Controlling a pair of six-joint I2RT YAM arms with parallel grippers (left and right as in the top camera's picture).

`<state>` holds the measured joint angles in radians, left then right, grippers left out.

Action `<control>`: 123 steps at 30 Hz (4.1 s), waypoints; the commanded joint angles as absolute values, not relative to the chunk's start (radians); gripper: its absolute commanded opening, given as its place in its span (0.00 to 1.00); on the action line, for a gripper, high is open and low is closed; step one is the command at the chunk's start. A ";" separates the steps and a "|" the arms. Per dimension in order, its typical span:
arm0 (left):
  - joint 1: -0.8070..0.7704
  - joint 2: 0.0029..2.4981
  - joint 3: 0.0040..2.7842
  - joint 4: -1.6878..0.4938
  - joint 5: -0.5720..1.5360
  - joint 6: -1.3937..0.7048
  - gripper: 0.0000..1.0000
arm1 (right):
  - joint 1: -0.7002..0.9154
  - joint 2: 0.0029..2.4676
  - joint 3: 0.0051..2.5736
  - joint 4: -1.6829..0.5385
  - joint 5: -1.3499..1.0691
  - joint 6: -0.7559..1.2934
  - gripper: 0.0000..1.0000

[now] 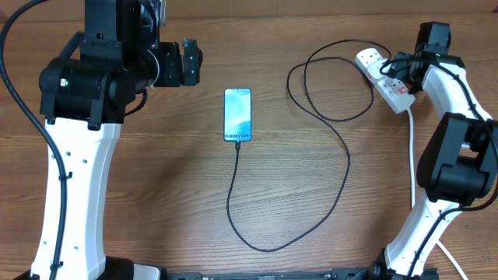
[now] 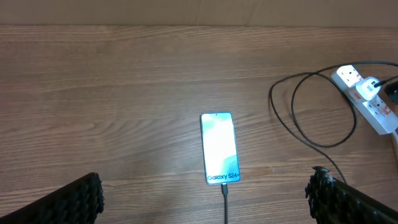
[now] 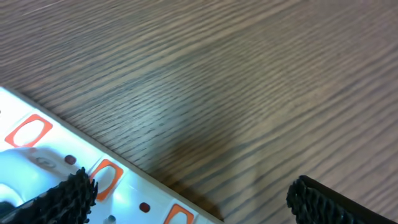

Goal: Plug charger to phone and switch on socket

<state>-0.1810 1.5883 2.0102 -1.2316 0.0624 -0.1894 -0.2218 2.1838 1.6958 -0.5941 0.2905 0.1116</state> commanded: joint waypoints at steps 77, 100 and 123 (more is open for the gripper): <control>-0.177 1.591 2.011 -1.231 0.048 -0.206 1.00 | -0.289 2.269 1.714 -0.588 -0.018 0.152 1.00; -0.177 1.591 2.011 -1.230 0.048 -0.206 1.00 | -0.288 2.300 1.715 -0.610 -0.037 0.152 1.00; -0.177 1.591 2.011 -1.231 0.048 -0.206 1.00 | -0.288 2.301 1.714 -0.630 -0.055 0.152 1.00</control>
